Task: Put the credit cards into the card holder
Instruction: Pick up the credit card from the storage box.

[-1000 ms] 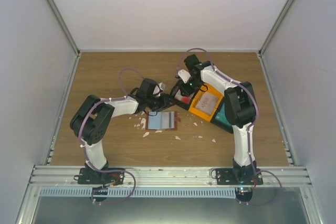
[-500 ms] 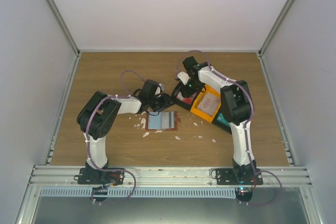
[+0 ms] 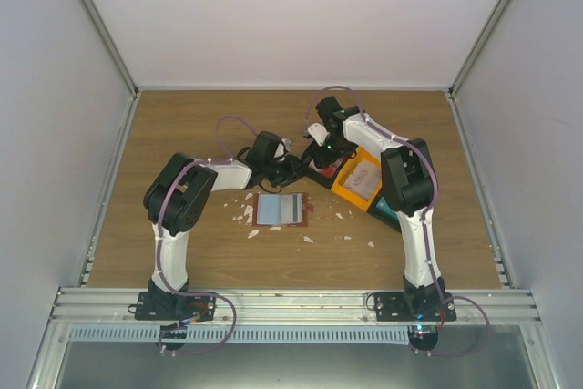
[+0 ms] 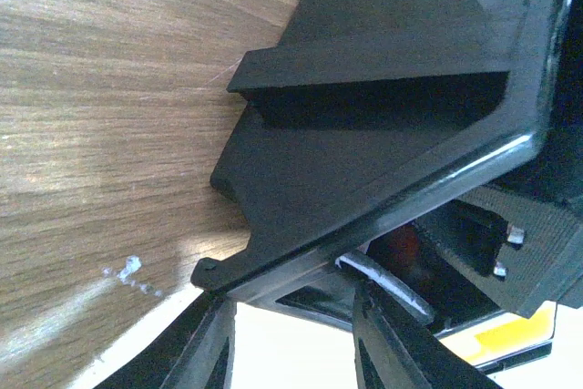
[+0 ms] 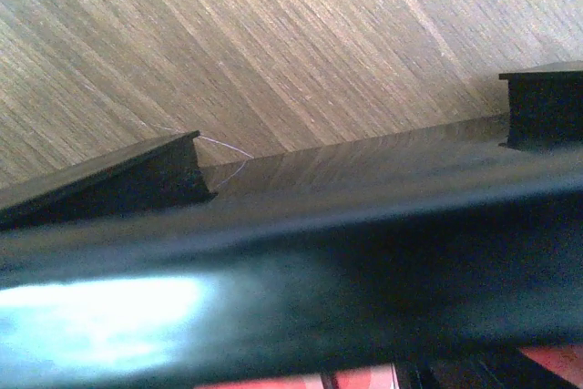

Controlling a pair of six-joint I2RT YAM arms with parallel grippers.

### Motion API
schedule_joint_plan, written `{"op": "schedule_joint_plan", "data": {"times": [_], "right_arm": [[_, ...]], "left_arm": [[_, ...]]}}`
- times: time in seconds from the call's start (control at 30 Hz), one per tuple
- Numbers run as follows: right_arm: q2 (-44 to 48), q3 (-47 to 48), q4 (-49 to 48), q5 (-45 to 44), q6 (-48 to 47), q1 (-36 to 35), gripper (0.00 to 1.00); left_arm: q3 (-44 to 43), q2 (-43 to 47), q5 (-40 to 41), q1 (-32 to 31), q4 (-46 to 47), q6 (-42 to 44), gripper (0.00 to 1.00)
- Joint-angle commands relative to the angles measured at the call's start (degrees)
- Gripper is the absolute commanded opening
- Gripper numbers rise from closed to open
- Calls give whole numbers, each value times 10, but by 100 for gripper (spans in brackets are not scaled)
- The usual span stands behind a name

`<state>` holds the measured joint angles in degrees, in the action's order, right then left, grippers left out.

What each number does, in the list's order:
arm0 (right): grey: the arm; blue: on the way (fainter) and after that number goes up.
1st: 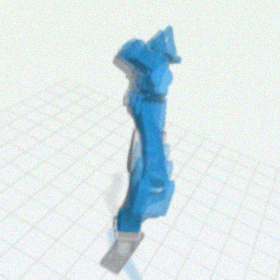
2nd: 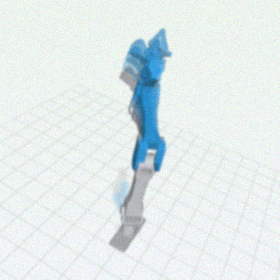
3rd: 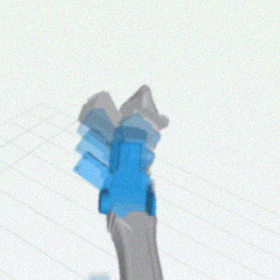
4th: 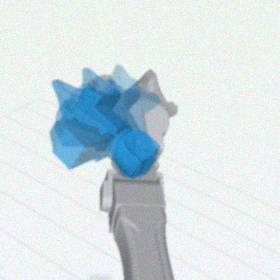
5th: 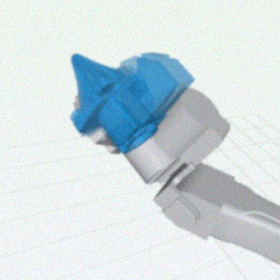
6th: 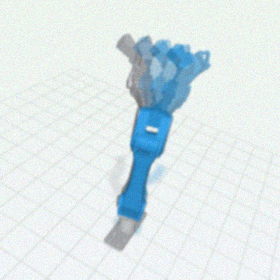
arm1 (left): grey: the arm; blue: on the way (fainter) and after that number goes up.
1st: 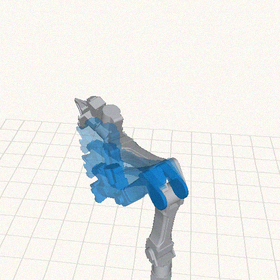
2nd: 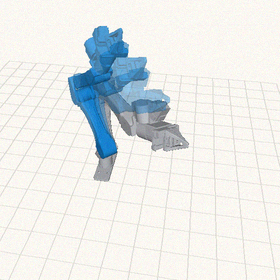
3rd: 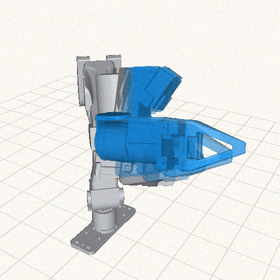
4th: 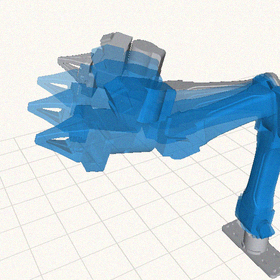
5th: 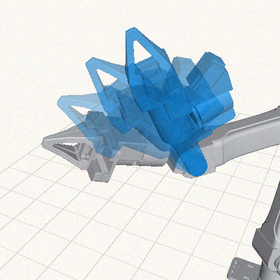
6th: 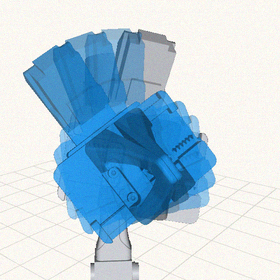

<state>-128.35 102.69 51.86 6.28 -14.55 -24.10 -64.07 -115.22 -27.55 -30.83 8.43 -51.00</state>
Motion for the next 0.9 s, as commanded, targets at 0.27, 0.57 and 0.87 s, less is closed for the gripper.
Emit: {"op": "schedule_joint_plan", "data": {"times": [0.27,0.57,0.87], "right_arm": [[-17,3,36,76,5,4,53],[0,2,41,109,18,4,41],[43,-33,20,103,35,4,29]], "left_arm": [[-33,-24,10,-3,-12,8,35],[-37,-27,9,-5,-17,16,34],[-46,-30,18,-8,-30,17,34]]}}
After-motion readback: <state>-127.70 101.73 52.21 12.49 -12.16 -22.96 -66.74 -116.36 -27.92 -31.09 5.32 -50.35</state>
